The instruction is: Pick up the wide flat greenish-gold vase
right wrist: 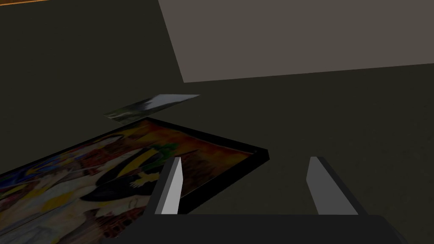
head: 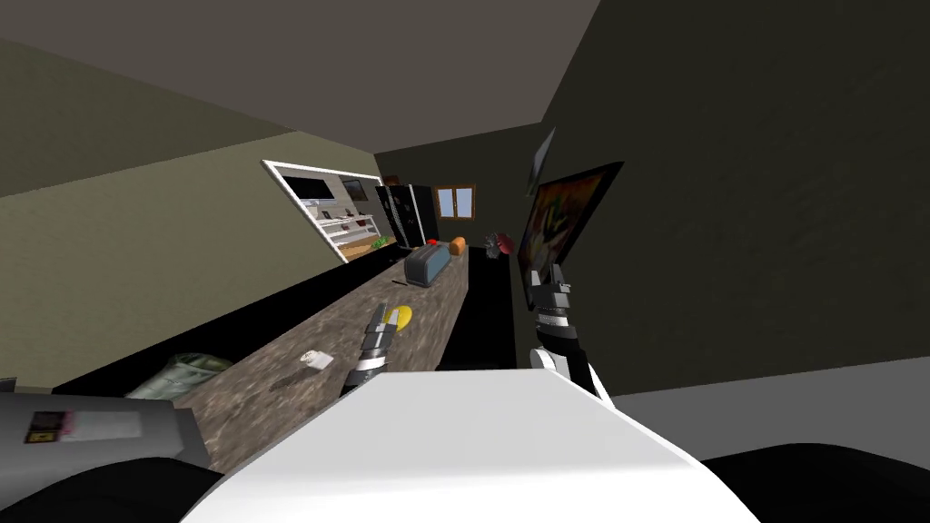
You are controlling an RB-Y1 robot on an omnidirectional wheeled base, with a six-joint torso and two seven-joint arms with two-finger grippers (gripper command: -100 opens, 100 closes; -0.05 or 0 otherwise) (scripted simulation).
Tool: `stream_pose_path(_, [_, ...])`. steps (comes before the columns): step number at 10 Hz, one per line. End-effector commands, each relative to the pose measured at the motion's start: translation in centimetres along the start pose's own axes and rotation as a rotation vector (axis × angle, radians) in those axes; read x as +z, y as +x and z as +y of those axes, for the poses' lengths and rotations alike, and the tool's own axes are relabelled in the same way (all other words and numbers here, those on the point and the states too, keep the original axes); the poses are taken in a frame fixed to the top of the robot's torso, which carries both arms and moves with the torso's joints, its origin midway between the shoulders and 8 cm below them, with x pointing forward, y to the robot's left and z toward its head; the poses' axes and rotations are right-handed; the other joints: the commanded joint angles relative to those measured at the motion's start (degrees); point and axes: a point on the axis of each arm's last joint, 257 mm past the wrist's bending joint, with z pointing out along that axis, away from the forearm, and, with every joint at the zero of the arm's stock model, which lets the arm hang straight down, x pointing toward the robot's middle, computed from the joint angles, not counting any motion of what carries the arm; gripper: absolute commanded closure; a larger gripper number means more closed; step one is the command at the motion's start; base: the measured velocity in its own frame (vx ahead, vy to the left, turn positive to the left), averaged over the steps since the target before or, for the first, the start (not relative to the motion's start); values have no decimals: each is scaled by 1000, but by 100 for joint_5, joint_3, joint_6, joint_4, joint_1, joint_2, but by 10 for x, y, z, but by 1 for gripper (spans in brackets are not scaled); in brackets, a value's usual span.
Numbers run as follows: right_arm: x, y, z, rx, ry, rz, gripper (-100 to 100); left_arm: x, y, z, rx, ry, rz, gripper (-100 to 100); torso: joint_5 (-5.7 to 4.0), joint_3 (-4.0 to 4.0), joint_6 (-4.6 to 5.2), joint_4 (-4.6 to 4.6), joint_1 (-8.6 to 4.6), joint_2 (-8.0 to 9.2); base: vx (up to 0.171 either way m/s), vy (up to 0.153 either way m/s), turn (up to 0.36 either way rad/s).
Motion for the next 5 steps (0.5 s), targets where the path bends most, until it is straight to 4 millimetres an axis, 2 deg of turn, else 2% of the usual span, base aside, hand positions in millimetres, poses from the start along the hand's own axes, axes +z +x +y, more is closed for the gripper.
stream_pose_path(1, [0,0,0,0,0,0,0,-26,-3,29,0,-96,11,-100,0,0,0,0,0,0,143,-61,-28])
stream_pose_path(3, [0,0,0,0,0,0,0,-33,-4,32,3,-113,7,-100,1,-3,0,-1,9,-5,98,-30,-3])
stream_pose_path(4, [0,0,0,0,0,0,0,-58,-7,53,5,-189,11,-100,3,6,1,2,19,11,94,-28,-40])
stream_pose_path(5, [0,0,0,0,0,0,0,-59,-7,54,5,-193,11,-100,3,5,1,3,16,8,89,-29,-17])
